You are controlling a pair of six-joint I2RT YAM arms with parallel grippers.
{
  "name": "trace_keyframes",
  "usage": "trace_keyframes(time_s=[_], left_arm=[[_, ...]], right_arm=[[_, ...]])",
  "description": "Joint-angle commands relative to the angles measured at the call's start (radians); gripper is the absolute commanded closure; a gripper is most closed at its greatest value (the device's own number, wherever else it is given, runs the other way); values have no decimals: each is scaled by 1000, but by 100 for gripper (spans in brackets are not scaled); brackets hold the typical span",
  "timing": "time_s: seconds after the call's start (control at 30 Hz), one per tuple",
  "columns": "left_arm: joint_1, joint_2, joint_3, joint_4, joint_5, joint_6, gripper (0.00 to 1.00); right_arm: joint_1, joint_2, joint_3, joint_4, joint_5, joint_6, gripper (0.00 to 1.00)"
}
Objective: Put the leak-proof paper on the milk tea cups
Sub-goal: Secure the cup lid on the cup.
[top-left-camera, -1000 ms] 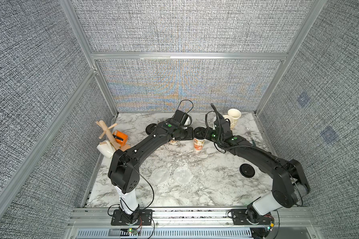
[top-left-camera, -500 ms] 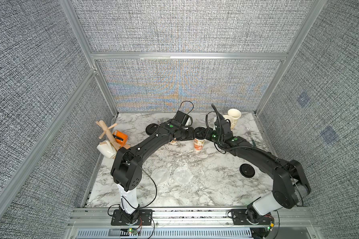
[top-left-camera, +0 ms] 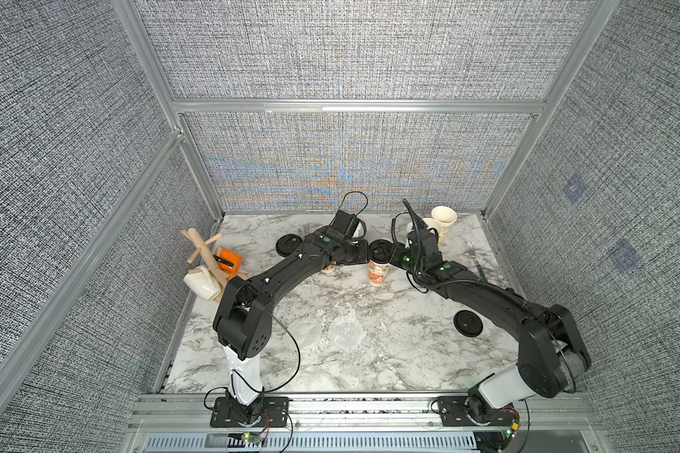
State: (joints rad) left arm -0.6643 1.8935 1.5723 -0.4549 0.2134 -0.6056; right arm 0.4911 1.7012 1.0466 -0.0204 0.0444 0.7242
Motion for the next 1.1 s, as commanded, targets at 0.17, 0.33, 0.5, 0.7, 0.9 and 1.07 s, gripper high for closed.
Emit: trace_keyframes(time_s=[0.17, 0.33, 0.5, 0.7, 0.9, 1.07], left_arm=[[3, 48, -65, -112, -131, 26, 62], [3, 48, 31, -164, -110, 69, 61], [3, 63, 272, -311, -126, 145, 53], [3, 118, 467, -375, -43, 193, 52], [-7, 161, 453, -358, 39, 203, 52], [-9, 177, 390, -325, 37, 196, 52]], right_arm=[[4, 16, -29, -326, -74, -38, 62], [0, 13, -32, -329, -70, -35, 62], [-15, 5, -41, -326, -63, -22, 62], [-25, 10, -42, -317, -63, -5, 62], [-24, 14, -31, -313, -69, -2, 62], [-25, 18, -23, -313, -75, -4, 62]])
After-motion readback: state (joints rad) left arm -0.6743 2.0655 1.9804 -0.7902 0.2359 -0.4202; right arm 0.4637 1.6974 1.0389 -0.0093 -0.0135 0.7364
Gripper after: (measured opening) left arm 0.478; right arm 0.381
